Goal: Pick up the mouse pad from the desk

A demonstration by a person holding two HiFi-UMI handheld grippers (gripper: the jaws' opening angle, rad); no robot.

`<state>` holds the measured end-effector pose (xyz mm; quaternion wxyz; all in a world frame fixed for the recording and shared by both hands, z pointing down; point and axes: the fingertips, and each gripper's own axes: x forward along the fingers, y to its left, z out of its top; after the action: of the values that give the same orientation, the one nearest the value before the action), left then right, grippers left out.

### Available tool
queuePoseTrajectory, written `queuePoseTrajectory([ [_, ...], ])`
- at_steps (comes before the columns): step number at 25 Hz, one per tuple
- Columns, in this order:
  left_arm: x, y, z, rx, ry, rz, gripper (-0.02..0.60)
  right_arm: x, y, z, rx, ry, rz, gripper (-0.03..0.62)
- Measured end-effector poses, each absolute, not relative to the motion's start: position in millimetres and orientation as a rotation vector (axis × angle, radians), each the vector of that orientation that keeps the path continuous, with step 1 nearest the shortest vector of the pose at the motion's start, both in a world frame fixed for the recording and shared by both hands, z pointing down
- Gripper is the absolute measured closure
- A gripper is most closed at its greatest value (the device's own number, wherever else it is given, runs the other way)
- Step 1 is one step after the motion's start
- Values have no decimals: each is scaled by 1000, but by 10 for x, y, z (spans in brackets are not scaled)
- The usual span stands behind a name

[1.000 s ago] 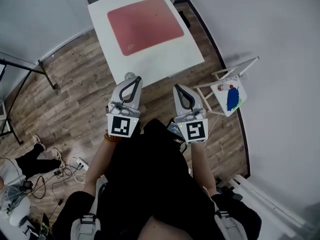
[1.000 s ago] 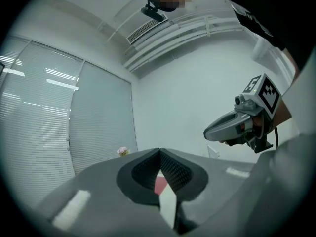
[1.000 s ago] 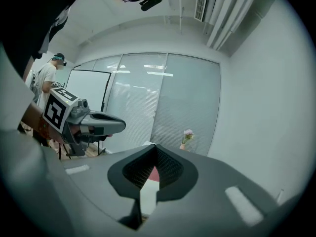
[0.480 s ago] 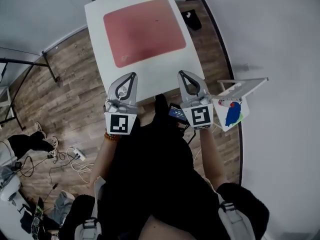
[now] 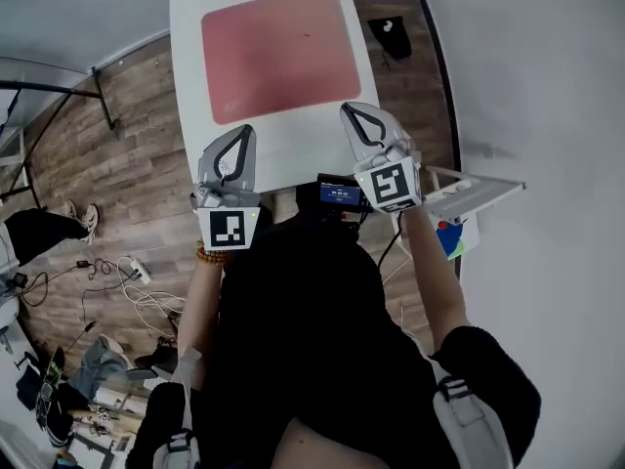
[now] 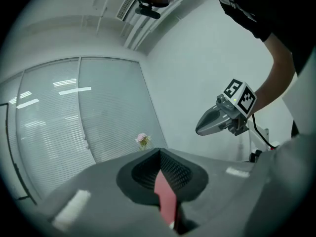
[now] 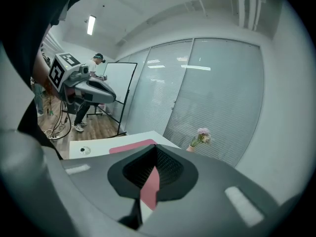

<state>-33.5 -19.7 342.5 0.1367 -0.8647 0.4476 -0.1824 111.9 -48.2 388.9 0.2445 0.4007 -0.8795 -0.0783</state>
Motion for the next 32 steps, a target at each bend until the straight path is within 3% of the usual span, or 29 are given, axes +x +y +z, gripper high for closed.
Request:
queuePoseTrajectory([
  [9,-511,-353,3846,-2496,1413,-613,578,934,-784,4165,906,-2380,-308,568],
  [32,-329,-818,5173,-2511,1046,-1071,495,878,-942,5266,525,-2189,-423,539],
])
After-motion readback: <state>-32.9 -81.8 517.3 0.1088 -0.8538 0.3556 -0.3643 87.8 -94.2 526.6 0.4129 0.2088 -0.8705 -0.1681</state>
